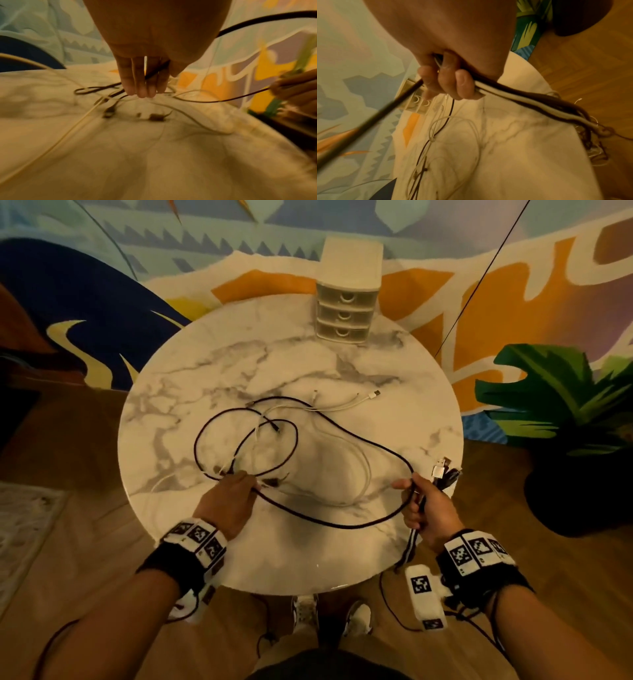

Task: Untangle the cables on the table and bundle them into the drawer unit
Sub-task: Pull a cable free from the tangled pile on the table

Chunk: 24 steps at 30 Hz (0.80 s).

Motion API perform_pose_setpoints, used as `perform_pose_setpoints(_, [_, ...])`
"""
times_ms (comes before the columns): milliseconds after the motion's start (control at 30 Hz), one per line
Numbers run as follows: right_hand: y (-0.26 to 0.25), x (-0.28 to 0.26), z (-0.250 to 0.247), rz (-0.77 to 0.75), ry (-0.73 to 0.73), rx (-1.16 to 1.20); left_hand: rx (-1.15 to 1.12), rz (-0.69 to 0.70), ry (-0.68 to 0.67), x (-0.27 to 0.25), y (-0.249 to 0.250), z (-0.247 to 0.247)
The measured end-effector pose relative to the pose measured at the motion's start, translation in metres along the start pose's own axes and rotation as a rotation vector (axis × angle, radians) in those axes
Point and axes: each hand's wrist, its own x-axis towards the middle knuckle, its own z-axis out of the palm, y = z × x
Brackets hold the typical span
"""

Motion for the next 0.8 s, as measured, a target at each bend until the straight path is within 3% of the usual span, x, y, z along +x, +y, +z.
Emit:
perform_pose_setpoints(133, [-0.003, -0.003, 0.009, -0.121, 0.142, 0.069, -0.055, 0.277, -0.026, -0.015, 0.048, -0.007])
perform_pose_setpoints(233, [-0.012, -0.009, 0.011, -0.179, 0.154, 0.095, -0.044, 0.493, 0.071, -0.026, 0.071, -0.002])
perform_pose_setpoints(267, [-0.014, -0.010, 0.012, -0.180, 0.147, 0.082, -0.071, 0.502, 0.041, -0.027, 0.078, -0.001])
perform_pose_setpoints(333, [-0.013, -0.010, 0.015, -0.169, 0.142, 0.030, -0.147, 0.468, -0.024, -0.025, 0.086, 0.003])
perform_pose_setpoints(433, [-0.006, -0.011, 0.009, -0.143, 0.165, -0.134, -0.171, 0.258, -0.127, -0.013, 0.078, 0.012])
perform_pose_setpoints(533, [-0.007, -0.018, -0.017, -0.148, 0.277, -0.173, -0.119, 0.068, -0.070, 0.006, 0.064, 0.001])
perform_pose_setpoints(667, [-0.031, -0.041, -0.029, -0.294, 0.587, -0.106, 0.059, 0.098, 0.039, 0.025, 0.082, -0.035])
perform_pose_setpoints(733, [-0.046, -0.054, -0.012, -0.436, 0.543, -0.171, 0.154, 0.149, -0.001, 0.024, 0.104, -0.043])
perform_pose_setpoints(800, [-0.053, -0.063, 0.013, -0.555, 0.362, -0.316, 0.219, 0.195, -0.032, 0.020, 0.127, -0.041])
